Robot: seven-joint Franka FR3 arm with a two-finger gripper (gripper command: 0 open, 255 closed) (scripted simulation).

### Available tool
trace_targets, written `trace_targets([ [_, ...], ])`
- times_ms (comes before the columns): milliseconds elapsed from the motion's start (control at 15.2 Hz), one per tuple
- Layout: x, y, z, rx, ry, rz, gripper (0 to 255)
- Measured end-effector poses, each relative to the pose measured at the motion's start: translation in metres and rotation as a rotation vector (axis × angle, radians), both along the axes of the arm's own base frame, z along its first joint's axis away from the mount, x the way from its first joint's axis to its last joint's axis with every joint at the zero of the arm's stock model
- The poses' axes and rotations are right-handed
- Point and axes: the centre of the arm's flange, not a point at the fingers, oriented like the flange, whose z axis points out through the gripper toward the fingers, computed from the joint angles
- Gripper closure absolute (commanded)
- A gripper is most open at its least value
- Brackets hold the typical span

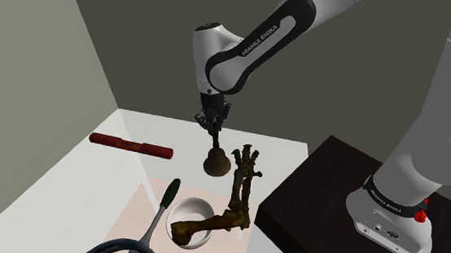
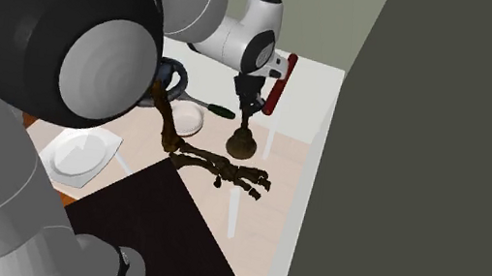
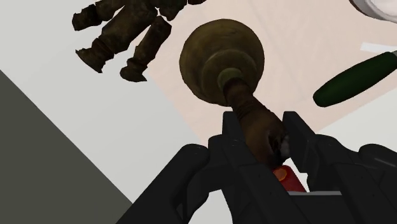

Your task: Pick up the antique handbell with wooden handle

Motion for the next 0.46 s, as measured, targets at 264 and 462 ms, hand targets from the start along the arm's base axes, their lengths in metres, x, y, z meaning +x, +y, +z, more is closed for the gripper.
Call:
trace_targets([
  [264,0.0,0.0,0.02,0.0,0.0,0.0,255],
  [462,0.0,0.001,0.034,0.0,0.0,0.0,255],
])
